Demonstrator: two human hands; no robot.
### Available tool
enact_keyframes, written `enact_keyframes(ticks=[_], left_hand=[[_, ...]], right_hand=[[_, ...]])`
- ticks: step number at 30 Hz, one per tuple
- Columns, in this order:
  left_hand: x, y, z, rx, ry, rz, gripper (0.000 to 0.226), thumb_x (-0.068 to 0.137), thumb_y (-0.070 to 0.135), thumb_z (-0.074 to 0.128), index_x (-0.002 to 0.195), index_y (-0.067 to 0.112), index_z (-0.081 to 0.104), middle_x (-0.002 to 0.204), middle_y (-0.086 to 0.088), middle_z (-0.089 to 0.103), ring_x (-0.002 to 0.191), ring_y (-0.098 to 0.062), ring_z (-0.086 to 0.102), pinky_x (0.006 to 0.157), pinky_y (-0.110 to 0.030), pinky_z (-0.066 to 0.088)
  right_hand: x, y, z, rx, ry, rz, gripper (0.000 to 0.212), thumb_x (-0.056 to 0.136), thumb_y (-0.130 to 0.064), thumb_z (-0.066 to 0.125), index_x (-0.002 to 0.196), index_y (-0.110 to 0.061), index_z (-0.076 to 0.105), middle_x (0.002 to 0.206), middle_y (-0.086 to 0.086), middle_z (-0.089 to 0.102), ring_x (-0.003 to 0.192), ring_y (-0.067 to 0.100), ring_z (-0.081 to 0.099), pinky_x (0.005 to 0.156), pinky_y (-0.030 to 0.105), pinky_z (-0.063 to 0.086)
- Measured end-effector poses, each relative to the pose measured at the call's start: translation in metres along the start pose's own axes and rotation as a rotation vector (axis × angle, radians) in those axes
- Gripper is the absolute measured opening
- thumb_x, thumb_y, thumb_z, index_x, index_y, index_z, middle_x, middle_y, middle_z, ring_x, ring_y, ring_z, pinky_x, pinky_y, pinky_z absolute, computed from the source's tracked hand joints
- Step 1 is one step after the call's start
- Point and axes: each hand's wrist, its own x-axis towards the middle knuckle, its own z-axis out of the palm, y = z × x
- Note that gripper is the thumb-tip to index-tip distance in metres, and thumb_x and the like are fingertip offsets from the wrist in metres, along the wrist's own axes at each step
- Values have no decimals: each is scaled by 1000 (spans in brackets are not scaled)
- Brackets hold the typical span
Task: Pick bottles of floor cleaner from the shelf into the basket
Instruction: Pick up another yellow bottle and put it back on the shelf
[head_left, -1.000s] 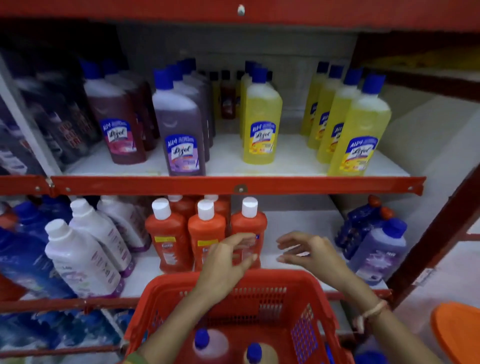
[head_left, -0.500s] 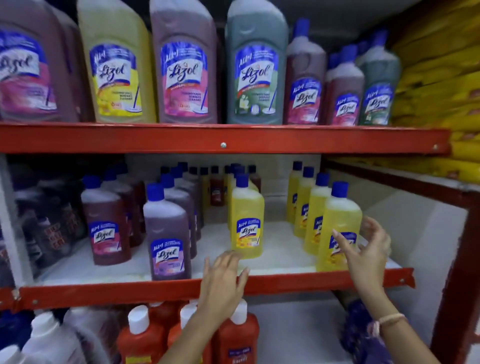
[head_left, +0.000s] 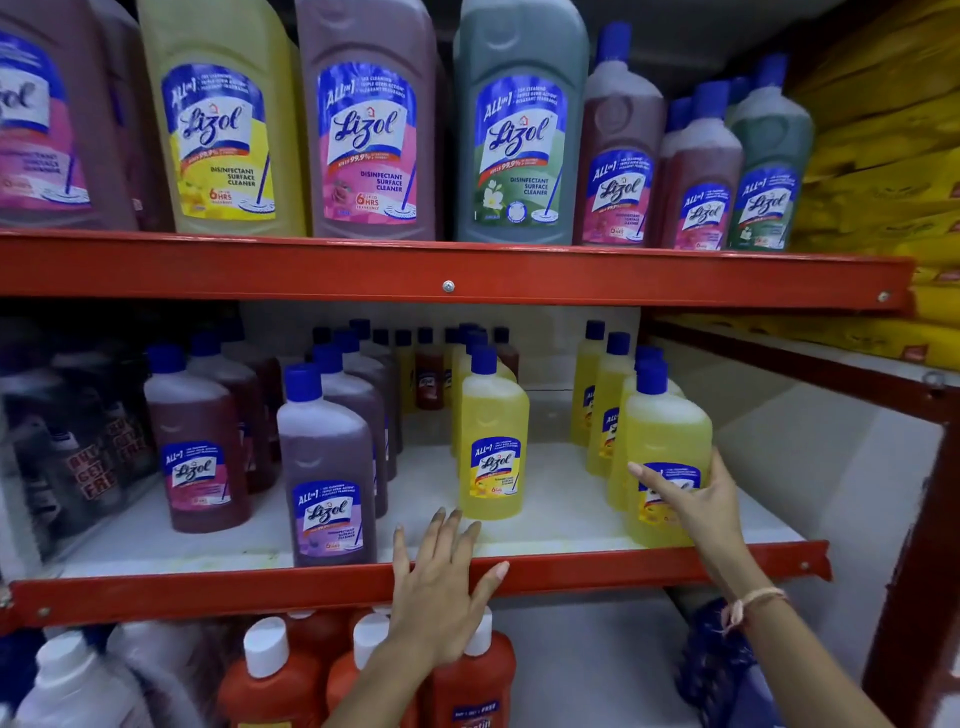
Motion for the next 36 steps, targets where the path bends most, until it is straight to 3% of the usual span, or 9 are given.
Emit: enact_keyframes(ticks=[3,6,10,15,19,23,27,31,36], left_hand=[[0,-1,-1,11,21,-13,80,85,70,-4,134,27,42,145,-1,43,138,-17,28,106,-50,-5],[0,-1,-3,35,14,4,98,67,74,-25,143,31,20,156,3,18,143,-13,4,104,-46,-20],[-2,0,-5,20,-17,-5,106,59,75,-31,144,32,14,157,4,11,143,-12,-2,110,-49,-16],[-2,0,-3,39,-14,-9,111,52,74,-37,145,33,10,157,4,9,143,-12,-2,111,-50,-13],[-4,1,-8,27,-6,-5,112,51,74,-37,144,34,10,158,3,9,143,-13,-3,111,-50,-14],[-4,0,-5,55,-7,-1,110,54,74,-36,144,33,13,157,2,13,143,-14,2,110,-48,-16],[-4,-1,-7,43,-117,-33,74,89,65,1,124,28,55,128,-3,61,123,-18,51,109,-42,-11],[-3,-5,-1,47,-96,10,65,92,62,10,118,28,59,119,-2,66,115,-20,58,106,-44,-1],[-3,-4,1,79,-73,17,64,92,61,11,118,29,59,119,-2,66,115,-19,58,106,-43,-1]], right_hand=[[-10,-14,18,-114,133,-152,62,55,-50,84,100,-26,50,94,9,69,73,26,69,63,49,59],[-26,-27,31,-463,331,-369,70,62,-55,77,115,-21,48,104,6,61,96,28,55,78,49,47],[-52,-38,38,-701,522,-515,62,73,-52,70,120,-18,49,100,11,60,94,31,53,80,47,38],[-70,-46,38,-735,553,-585,56,77,-53,59,120,-19,50,101,11,61,95,31,52,82,49,37],[-70,-58,33,-449,367,-512,63,66,-57,68,116,-24,46,104,4,60,99,26,51,81,48,40],[-63,-67,21,216,-55,-300,66,58,-36,86,113,-23,52,97,8,68,83,25,68,65,41,60],[-49,-52,17,618,-355,-40,87,46,-46,91,118,-12,54,89,5,74,72,22,72,55,37,60],[-39,-35,14,782,-549,65,92,53,-46,89,125,-3,52,107,13,70,93,29,69,76,44,60],[-25,-22,4,729,-529,67,99,56,-44,88,131,3,44,125,24,58,111,37,58,95,51,50]])
